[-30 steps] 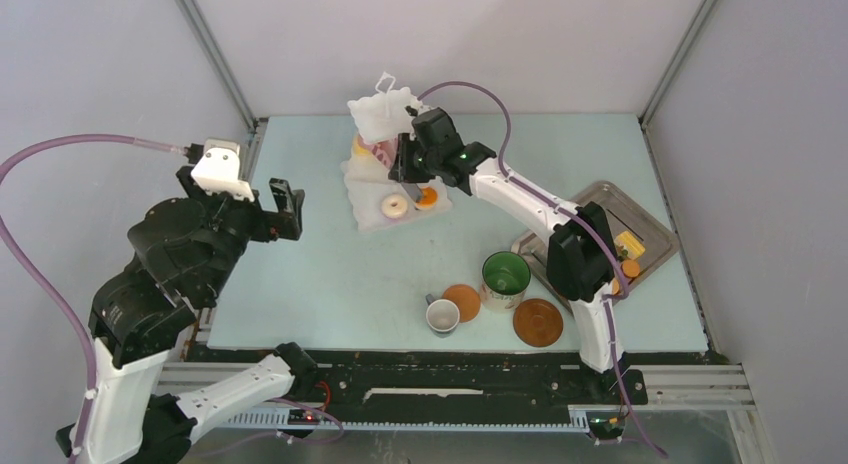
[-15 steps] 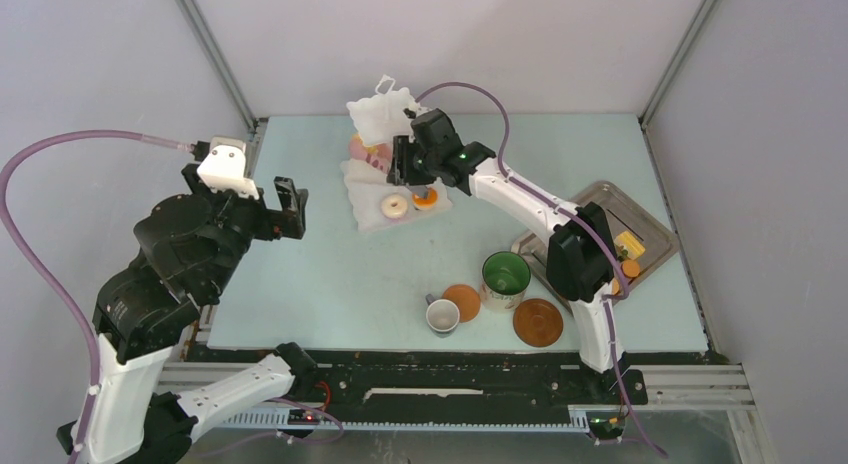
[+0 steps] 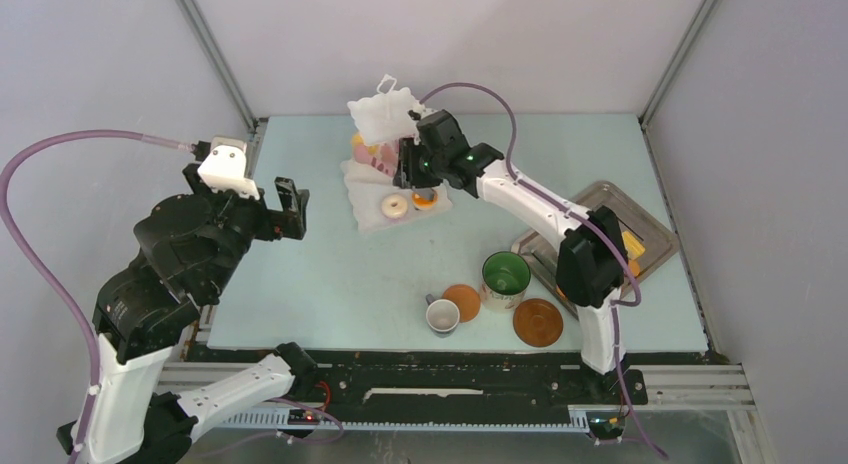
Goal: Serve the afternoon tea
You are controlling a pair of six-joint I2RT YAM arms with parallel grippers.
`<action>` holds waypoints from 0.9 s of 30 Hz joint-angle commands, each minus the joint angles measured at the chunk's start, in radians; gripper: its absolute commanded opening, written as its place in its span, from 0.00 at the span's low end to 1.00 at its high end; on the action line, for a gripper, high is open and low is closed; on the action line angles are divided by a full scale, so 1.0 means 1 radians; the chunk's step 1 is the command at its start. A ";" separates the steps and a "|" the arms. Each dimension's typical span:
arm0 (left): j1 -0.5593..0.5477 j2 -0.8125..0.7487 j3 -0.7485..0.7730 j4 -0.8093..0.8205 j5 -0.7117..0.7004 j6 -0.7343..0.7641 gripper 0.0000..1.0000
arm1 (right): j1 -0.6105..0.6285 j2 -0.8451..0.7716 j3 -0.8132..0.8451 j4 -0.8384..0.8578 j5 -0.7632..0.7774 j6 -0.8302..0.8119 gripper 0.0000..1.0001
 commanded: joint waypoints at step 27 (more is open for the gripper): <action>-0.011 0.048 -0.100 0.088 0.036 0.023 0.98 | -0.605 -1.103 -0.700 -0.560 0.077 -0.177 0.41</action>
